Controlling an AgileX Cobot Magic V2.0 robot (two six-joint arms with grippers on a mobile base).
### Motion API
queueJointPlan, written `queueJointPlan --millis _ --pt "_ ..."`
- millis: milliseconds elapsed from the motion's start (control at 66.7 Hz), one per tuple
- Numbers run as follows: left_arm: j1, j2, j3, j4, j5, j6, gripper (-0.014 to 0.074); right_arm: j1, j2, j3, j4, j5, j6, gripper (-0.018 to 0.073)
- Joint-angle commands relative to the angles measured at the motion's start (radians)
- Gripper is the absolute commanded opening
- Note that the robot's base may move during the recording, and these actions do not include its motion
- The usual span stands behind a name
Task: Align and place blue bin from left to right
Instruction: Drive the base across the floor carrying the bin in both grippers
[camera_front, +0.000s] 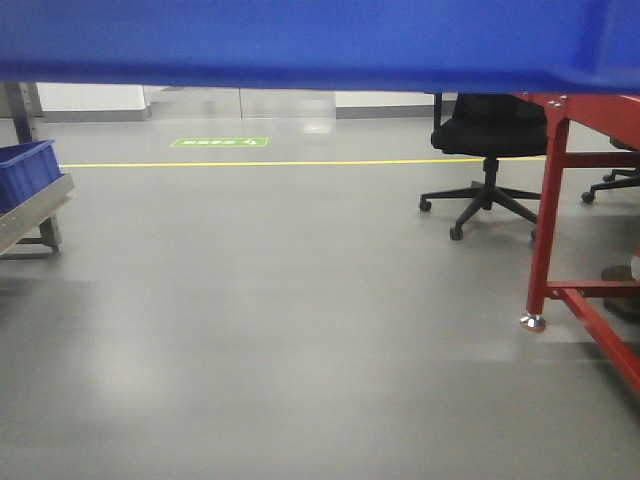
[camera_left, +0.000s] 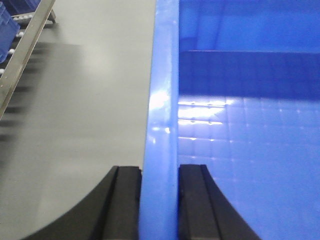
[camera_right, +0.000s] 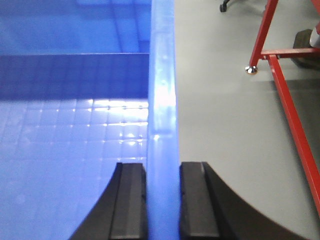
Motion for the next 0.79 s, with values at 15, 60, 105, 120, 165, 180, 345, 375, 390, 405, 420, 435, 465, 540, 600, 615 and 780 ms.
queueJointPlan --millis 15,60,105,120,165,180,345,375,390,405,420,435,465,540,600,615,780 --pt "-0.016 0.003 -0.011 0.049 -0.093 -0.017 -0.0111 0.018 -0.002 -0.010 0.015 -0.307 -0.002 -0.0166" --pt "-0.016 0.003 -0.011 0.049 -0.093 -0.017 -0.0111 0.018 -0.002 -0.010 0.015 -0.307 -0.002 -0.0166" --pt "-0.016 0.003 -0.011 0.049 -0.093 -0.017 -0.0111 0.018 -0.002 -0.010 0.015 -0.307 -0.002 -0.0166" --pt "-0.016 0.003 -0.011 0.049 -0.093 -0.017 -0.0111 0.018 -0.002 -0.010 0.015 -0.307 -0.002 -0.0166" --pt "-0.016 0.003 -0.011 0.049 -0.093 -0.017 -0.0111 0.018 -0.002 -0.010 0.015 -0.307 -0.002 -0.0166" --pt "-0.016 0.003 -0.011 0.049 -0.093 -0.017 -0.0111 0.018 -0.002 -0.010 0.015 -0.307 -0.002 -0.0166" --pt "-0.016 0.003 -0.011 0.049 -0.093 -0.017 -0.0111 0.018 -0.002 -0.010 0.015 -0.307 -0.002 -0.0166" --pt "-0.016 0.003 -0.011 0.049 -0.093 -0.017 -0.0111 0.018 -0.002 -0.010 0.015 -0.307 -0.002 -0.0166" --pt "-0.016 0.003 -0.011 0.049 -0.093 -0.017 -0.0111 0.018 -0.002 -0.010 0.015 -0.307 -0.002 -0.0166" --pt "-0.016 0.003 -0.011 0.049 -0.093 -0.017 -0.0111 0.018 -0.002 -0.010 0.015 -0.307 -0.002 -0.0166" --pt "-0.016 0.003 -0.011 0.049 -0.093 -0.017 -0.0111 0.018 -0.002 -0.010 0.015 -0.307 -0.002 -0.0166" --pt "-0.016 0.003 -0.011 0.049 -0.093 -0.017 -0.0111 0.018 -0.002 -0.010 0.015 -0.307 -0.002 -0.0166" --pt "-0.016 0.003 -0.011 0.049 -0.093 -0.017 -0.0111 0.018 -0.002 -0.010 0.015 -0.307 -0.002 -0.0166" --pt "-0.016 0.003 -0.011 0.049 -0.093 -0.017 -0.0111 0.018 -0.002 -0.010 0.015 -0.308 -0.002 -0.0166" --pt "-0.016 0.003 -0.011 0.049 -0.093 -0.017 -0.0111 0.018 -0.002 -0.010 0.015 -0.313 -0.002 -0.0166" --pt "-0.016 0.003 -0.011 0.049 -0.093 -0.017 -0.0111 0.018 -0.002 -0.010 0.015 -0.315 -0.002 -0.0166" --pt "-0.016 0.003 -0.011 0.049 -0.093 -0.017 -0.0111 0.018 -0.002 -0.010 0.015 -0.315 -0.002 -0.0166"
